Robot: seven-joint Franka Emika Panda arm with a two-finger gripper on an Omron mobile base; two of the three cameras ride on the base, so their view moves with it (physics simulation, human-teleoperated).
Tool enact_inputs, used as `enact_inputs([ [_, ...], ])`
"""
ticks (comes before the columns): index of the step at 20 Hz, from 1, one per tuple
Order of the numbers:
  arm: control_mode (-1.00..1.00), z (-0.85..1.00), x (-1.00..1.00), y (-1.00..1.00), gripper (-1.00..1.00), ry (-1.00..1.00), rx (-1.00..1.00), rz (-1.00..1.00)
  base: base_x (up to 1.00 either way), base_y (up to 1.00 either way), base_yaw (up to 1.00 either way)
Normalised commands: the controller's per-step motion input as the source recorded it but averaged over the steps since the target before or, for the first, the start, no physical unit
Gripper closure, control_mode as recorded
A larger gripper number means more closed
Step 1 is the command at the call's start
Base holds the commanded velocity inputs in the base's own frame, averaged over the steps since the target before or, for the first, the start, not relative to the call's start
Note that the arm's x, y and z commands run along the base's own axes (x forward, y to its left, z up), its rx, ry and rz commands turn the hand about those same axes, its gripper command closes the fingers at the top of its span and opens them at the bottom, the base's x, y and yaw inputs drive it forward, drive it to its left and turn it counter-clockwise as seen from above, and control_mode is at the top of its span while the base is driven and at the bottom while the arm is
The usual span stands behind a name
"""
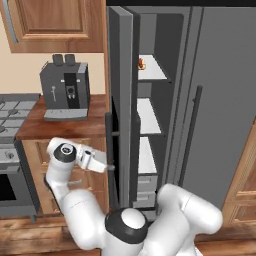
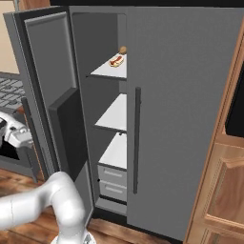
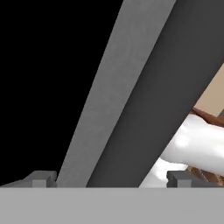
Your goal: Store the hot dog in the freezer for long-term storage. Close the freezer door after placing the cooked food.
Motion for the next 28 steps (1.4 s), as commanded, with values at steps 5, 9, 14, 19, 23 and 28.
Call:
enact_inputs([
  [5, -1.00, 0.02, -0.18, -0.76, -1.00, 0.00, 0.00, 0.00, 0.00, 0.00, 0.00],
  [9, -1.00, 0.09, -0.29, -0.93, -1.00, 0.00, 0.00, 0.01, 0.00, 0.00, 0.00],
  [14, -1.00, 0.04, -0.11, -1.00, -1.00, 0.00, 0.04, 0.18, 0.00, 0.00, 0.00],
  [19, -1.00, -0.01, 0.15, -1.00, -1.00, 0.00, 0.14, 0.34, 0.00, 0.00, 0.00],
  [23, -1.00, -0.06, 0.36, -1.00, -1.00, 0.00, 0.18, 0.34, 0.00, 0.00, 0.00],
  [28, -1.00, 0.00, 0.58, -1.00, -1.00, 0.00, 0.23, 0.38, 0.00, 0.00, 0.00],
])
